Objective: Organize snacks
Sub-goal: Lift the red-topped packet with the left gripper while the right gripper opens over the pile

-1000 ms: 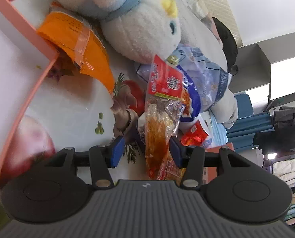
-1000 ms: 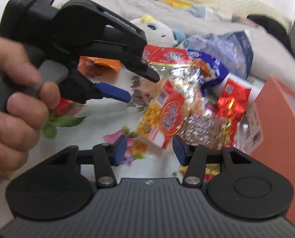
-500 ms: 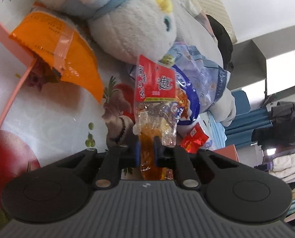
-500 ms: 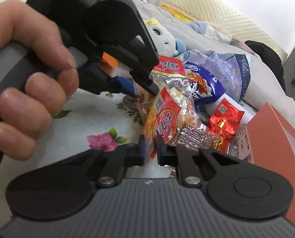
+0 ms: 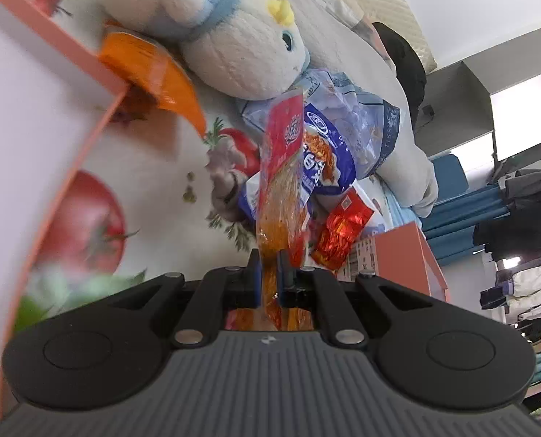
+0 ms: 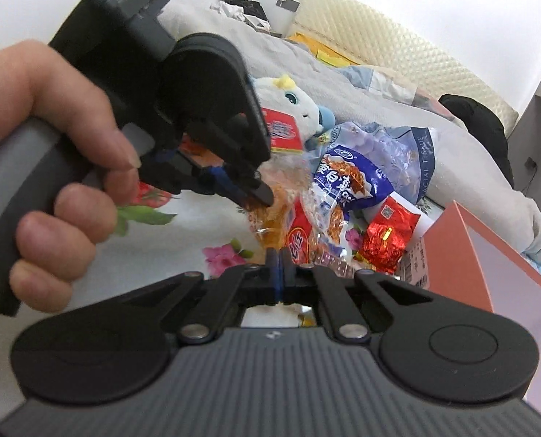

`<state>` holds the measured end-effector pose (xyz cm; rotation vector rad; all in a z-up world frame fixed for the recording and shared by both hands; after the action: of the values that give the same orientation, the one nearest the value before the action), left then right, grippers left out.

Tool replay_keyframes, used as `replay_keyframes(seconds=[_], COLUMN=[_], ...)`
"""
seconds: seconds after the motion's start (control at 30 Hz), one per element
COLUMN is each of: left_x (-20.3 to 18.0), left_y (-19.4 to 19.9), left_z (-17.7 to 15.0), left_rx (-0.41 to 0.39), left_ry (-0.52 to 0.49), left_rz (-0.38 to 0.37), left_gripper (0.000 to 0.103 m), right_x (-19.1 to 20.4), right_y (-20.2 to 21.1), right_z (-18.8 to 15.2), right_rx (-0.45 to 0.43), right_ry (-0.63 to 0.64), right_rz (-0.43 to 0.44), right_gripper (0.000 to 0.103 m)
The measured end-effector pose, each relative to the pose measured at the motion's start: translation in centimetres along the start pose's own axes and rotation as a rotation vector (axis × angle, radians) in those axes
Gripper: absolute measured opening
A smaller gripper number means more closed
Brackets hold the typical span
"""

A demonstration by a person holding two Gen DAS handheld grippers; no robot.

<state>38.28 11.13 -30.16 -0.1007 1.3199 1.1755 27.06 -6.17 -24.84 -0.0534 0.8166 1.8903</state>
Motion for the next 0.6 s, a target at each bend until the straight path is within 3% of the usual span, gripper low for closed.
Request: replay_keyframes(seconds=[0.23, 0.43, 0.5, 0.6], left_x=[0.0, 0.6, 0.7, 0.8], left_y=[4.1, 6.1, 6.5, 6.8], left_z=[-2.2, -3.3, -3.4, -3.3], left_rx=[-0.014, -0.025, -0.030, -0.032], left_ry=[-0.017, -0.006, -0.009, -0.014], left_rz=[0.030, 0.043, 0.051, 0.062], left_gripper=[0.008, 0.008, 0.008, 0.008], right_x=[0.0, -0.9, -1.8, -2.6], right_y=[3.1, 1.7, 0.9, 0.3], right_z=[-1.4, -2.7, -2.8, -2.4], right_rx=[0.002, 0.067, 0.087, 0.076], right_ry=[-0.024, -0.006, -0.050, -0.103], right_rz=[-0.029, -0.054, -0.046, -0.052], right_gripper=[0.002, 0.004, 0.008, 0.036])
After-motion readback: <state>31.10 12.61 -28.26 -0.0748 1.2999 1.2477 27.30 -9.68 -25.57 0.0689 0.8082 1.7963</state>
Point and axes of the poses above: each gripper's, at about its wrist camera, not at the fingertips, and y roughly against the way its jaws point, x to its left, z to its top, the point moved 4 cm from there along -y, roughly the way its jaws point, and after that the axes turned 3 degrees about -z, right-handed, at the moved point
